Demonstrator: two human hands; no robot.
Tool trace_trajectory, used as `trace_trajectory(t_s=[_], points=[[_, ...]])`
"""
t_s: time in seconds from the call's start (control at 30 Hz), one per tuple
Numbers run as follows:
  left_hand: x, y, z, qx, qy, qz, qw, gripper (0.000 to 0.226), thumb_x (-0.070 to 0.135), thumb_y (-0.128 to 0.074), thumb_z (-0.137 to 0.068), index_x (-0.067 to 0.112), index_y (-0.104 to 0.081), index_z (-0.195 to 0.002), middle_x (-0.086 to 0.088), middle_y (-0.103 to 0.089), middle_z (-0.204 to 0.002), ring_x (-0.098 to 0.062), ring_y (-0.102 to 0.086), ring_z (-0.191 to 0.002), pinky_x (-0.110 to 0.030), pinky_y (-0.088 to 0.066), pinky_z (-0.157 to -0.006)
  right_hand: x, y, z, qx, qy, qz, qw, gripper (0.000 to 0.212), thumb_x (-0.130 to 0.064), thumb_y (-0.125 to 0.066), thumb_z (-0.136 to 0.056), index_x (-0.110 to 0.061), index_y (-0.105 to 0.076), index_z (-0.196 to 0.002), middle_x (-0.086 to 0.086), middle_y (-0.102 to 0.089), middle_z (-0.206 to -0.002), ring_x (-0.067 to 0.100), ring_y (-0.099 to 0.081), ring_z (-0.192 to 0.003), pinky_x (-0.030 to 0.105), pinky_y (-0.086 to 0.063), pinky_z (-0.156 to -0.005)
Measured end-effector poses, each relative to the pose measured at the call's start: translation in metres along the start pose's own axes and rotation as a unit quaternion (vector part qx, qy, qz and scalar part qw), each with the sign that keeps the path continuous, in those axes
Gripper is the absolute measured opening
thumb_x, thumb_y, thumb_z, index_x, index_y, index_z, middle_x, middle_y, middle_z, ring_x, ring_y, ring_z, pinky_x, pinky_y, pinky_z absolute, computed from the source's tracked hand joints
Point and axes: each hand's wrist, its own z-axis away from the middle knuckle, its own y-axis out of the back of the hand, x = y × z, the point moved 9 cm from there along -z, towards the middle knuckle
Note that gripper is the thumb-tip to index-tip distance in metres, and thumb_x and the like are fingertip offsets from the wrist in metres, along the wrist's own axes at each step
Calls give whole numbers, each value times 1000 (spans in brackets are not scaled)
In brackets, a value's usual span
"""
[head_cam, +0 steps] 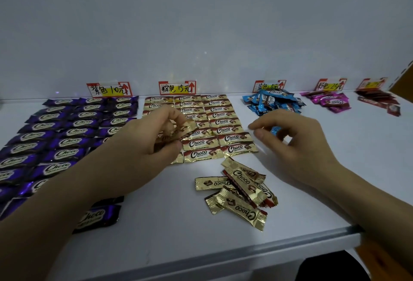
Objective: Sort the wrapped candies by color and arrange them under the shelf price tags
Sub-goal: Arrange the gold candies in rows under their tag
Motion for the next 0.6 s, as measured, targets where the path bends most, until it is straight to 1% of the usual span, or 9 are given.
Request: trace_trajectory(t_s=[0.07,0.17,0.23,0.27,0.37,0.43,0.5,0.53,0.6], points=[[28,2,-3,54,-27,-45,997,28,34,-62,-90,41,-55,-117,21,-66,-93,-8,-64,-80,-32,-55,-71,11,5,-1,10,-40,-17,999,20,-12,-72,-90,-30,-73,-99,-21,-69,-95,5,-64,-92,15,-47,-71],[16,1,-13,62,-12,6,998,29,29,-70,-89,40,-58,-112,35,-65,-99,-2,-68,-83,-28,-55,-71,18,-6,4,-29,-68,-15,997,24,-9,-74,-88,-32,-72,-94,-20,-69,-89,8,-64,-86,13,-46,-66],[7,2,-19,69,10,50,996,27,34,-70,-85,41,-59,-108,34,-67,-102,3,-69,-87,-21,-55,-72,8,1,2,-2,-62,-41,997,21,-9,-71,-90,-29,-73,-96,-15,-70,-88,11,-65,-85,19,-49,-64],[12,4,-16,75,-11,68,995,28,38,-69,-82,42,-59,-109,31,-69,-101,6,-68,-90,-15,-54,-72,-2,4,-1,2,-54,-75,996,18,-10,-69,-91,-26,-73,-99,-11,-71,-88,13,-66,-85,24,-52,-65],[15,4,-15,72,-13,90,993,48,38,-71,-80,45,-53,-124,16,-76,-89,6,-68,-92,-8,-49,-70,-41,-15,-17,-88,-60,-216,971,19,-18,-69,-93,-22,-68,-112,-1,-72,-92,17,-69,-84,29,-56,-68],[21,1,-15,52,-17,120,991,64,29,-74,-81,44,-44,-136,12,-77,-84,-2,-72,-83,-9,-49,-69,-65,-40,-24,-151,-63,-275,947,28,-20,-74,-90,-21,-66,-117,5,-72,-89,24,-69,-79,32,-57,-67],[27,0,-14,36,-25,155,987,71,23,-76,-80,41,-42,-140,7,-78,-84,-9,-75,-83,-15,-54,-72,-83,-56,-30,-166,-45,-290,941,32,-12,-78,-85,-17,-68,-115,11,-67,-81,33,-62,-68,42,-54,-64],[27,3,-13,35,-27,158,986,72,25,-76,-79,41,-42,-140,5,-78,-83,-12,-75,-82,-20,-57,-73,-88,-59,-33,-158,-36,-286,945,29,-7,-79,-85,-15,-70,-111,12,-63,-77,30,-57,-63,42,-53,-62],[22,16,-11,55,-21,109,992,68,41,-75,-77,43,-43,-137,3,-75,-72,-13,-71,-65,-31,-59,-63,-89,-56,-37,-116,-30,-274,954,22,0,-76,-85,-12,-73,-102,15,-63,-78,29,-58,-62,45,-56,-62]])
